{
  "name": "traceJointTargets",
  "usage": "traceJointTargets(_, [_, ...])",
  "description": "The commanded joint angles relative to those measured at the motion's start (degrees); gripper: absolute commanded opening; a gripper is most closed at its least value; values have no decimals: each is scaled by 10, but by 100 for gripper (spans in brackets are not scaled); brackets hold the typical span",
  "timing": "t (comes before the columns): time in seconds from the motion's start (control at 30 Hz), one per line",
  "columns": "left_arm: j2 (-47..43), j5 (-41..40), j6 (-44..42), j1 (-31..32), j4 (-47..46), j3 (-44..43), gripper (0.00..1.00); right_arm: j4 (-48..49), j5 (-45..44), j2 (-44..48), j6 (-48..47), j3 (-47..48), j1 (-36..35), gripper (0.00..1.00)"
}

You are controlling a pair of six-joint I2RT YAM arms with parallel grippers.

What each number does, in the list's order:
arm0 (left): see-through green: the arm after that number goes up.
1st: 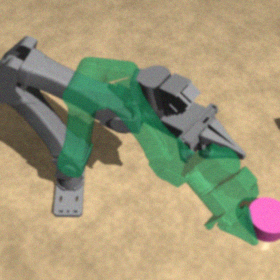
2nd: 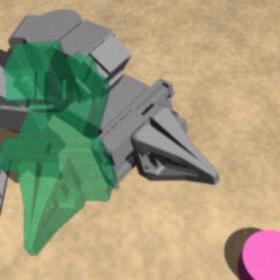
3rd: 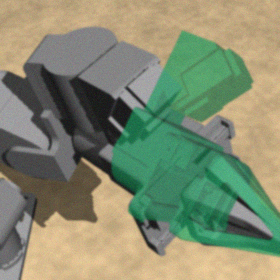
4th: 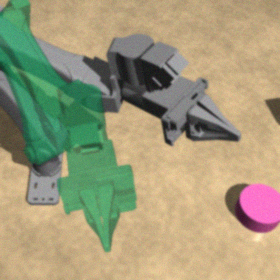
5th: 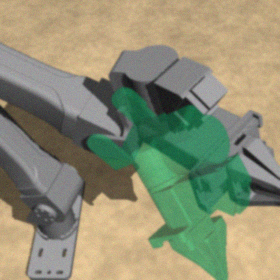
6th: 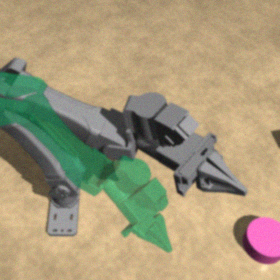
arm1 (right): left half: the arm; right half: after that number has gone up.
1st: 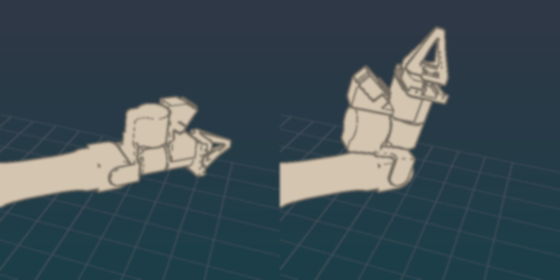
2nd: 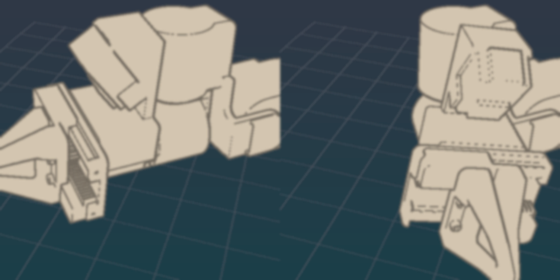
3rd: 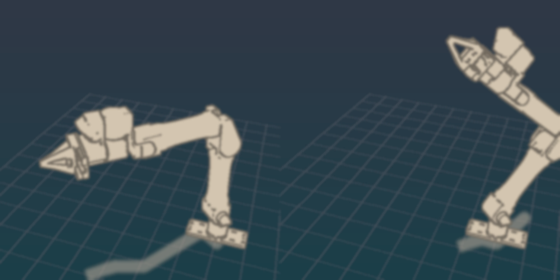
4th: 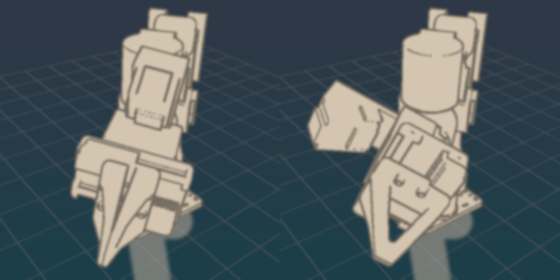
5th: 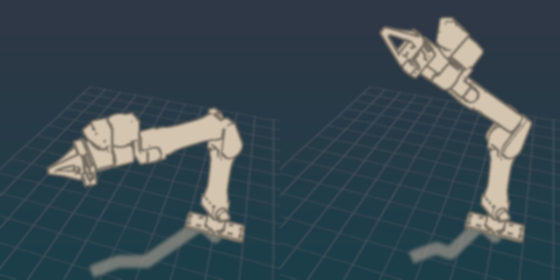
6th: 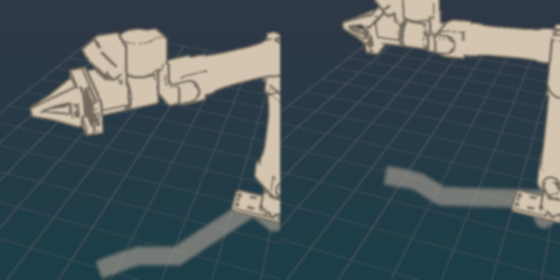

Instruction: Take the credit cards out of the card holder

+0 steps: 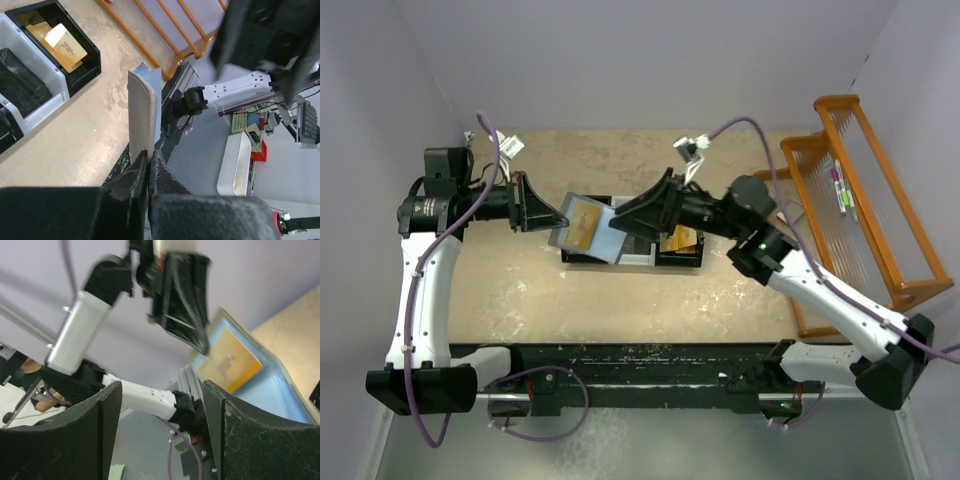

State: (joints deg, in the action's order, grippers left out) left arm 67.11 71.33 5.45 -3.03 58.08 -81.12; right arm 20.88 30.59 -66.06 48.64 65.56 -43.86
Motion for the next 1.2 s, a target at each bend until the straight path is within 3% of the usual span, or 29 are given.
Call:
traceJointTargets(0.0, [-11, 29, 35, 0, -39, -8, 0, 72, 13, -28, 51, -31, -4, 66])
traceJointTargets(0.33, [-16, 102, 103, -1, -91, 2, 0, 218, 63, -105, 156, -91, -4, 53])
traceJointTargets(0.63, [-18, 115, 106, -1, -95, 6, 0, 330, 80, -144, 226, -95, -7, 42])
traceJointTargets(0.87, [-19, 115, 105, -1, -94, 10, 0, 382, 85, -157, 253, -100, -9, 26])
traceJointTargets(1.07, [-21, 117, 102, -1, -90, 9, 0, 373, 96, -151, 255, -113, -9, 0])
traceJointTargets(1.17, [-20, 117, 102, -1, -90, 9, 0, 379, 101, -144, 261, -126, -8, 0])
